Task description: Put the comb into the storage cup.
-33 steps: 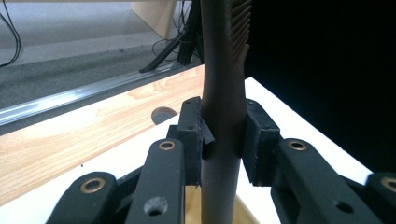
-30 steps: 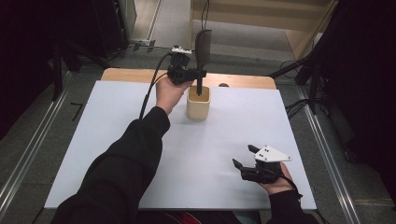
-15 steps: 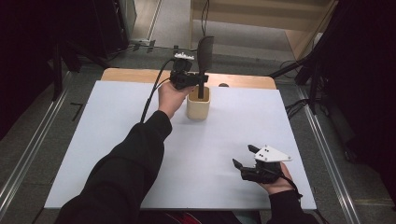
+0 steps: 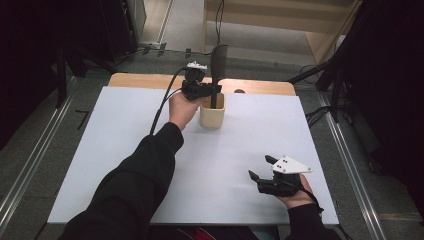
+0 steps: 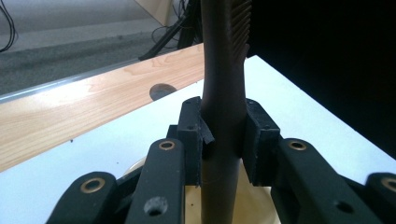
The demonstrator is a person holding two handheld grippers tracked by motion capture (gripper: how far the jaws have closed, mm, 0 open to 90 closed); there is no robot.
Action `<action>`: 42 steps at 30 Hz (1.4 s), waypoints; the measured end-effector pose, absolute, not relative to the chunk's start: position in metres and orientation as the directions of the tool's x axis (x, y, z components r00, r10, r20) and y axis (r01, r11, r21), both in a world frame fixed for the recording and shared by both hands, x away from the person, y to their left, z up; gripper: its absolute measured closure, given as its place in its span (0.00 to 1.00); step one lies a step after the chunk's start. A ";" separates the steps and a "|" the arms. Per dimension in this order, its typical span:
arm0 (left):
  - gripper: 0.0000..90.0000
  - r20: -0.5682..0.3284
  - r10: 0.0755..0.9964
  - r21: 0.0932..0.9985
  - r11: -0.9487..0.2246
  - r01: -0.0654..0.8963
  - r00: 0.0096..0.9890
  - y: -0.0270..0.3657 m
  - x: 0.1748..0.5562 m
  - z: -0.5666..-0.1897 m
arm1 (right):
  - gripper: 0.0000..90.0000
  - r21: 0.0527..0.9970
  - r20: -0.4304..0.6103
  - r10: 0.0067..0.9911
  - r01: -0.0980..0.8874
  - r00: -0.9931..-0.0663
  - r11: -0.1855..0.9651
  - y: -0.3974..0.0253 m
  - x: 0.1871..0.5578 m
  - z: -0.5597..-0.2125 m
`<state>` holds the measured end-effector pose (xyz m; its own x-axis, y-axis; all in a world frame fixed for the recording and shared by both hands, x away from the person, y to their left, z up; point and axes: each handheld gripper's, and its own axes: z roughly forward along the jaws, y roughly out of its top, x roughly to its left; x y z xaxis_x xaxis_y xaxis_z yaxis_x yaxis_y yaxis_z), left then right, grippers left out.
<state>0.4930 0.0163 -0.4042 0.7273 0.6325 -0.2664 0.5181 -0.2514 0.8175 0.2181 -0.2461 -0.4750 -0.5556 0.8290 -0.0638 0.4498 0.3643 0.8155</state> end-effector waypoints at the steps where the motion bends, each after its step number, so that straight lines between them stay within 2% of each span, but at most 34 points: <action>1: 0.80 -0.265 0.630 0.817 -0.255 0.516 0.730 0.017 0.493 -0.405 | 0.25 0.816 -0.064 0.829 0.450 -0.556 0.364 -0.246 0.218 -0.475; 30: 0.79 -0.271 0.617 0.808 -0.271 0.523 0.738 0.020 0.487 -0.418 | 0.25 0.818 -0.065 0.828 0.446 -0.557 0.364 -0.246 0.220 -0.475; 34: 0.51 -0.328 0.616 0.813 -0.202 0.546 0.716 0.028 0.488 -0.409 | 0.25 0.817 -0.064 0.830 0.449 -0.554 0.362 -0.246 0.220 -0.475; 42: 0.38 -0.330 0.633 0.795 -0.214 0.568 0.700 0.045 0.490 -0.401 | 0.25 0.817 -0.064 0.829 0.448 -0.555 0.363 -0.246 0.220 -0.475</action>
